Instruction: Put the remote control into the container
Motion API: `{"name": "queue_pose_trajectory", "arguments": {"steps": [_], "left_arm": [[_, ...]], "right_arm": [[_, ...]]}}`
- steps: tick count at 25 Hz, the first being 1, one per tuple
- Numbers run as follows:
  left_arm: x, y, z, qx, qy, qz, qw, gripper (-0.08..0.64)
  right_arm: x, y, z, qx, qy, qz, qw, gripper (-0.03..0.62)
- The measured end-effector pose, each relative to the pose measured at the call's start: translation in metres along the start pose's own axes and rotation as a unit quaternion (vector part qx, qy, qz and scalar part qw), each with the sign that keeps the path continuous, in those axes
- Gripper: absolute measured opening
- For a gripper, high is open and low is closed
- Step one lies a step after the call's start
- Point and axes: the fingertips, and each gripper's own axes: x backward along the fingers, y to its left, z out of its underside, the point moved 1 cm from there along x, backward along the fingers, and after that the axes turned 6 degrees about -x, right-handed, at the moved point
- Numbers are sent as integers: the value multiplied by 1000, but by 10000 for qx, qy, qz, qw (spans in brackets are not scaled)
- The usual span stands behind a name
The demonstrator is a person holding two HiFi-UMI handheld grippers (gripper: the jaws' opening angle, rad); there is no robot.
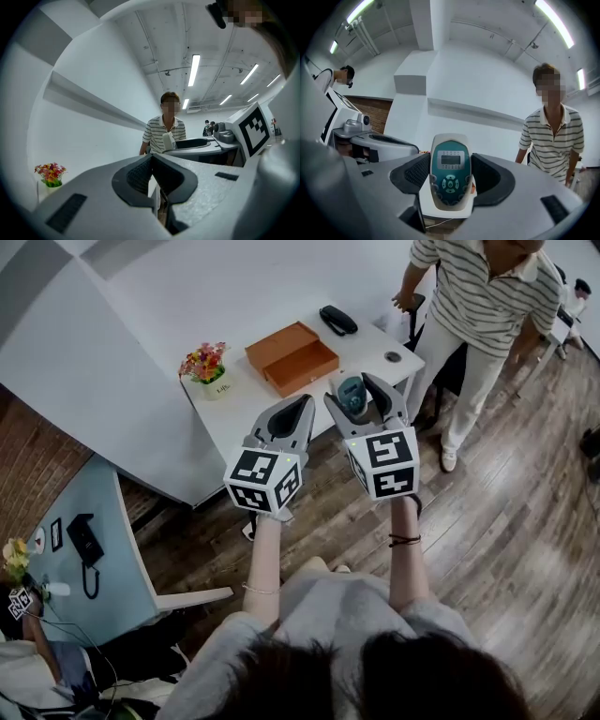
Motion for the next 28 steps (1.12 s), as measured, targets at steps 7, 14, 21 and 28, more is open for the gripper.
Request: {"name": "queue_pose_trajectory", "arguments": {"steps": [7, 14, 21, 28], "left_arm": [[13, -1, 17, 90, 254, -112, 9996, 3], [6, 12, 39, 201, 468, -209, 9985, 3], [-41, 29, 62, 296, 542, -109, 9980, 3], [-115, 49, 83, 509, 608, -154, 9967, 3]], "right_arm": [[1, 7, 15, -397, 53, -171, 9991, 278], [-12, 3, 34, -521, 214, -305, 9979, 278], [-45, -27, 46, -401, 292, -361, 9981, 278], [-96, -78, 67, -497, 521, -578, 9957, 278]]}}
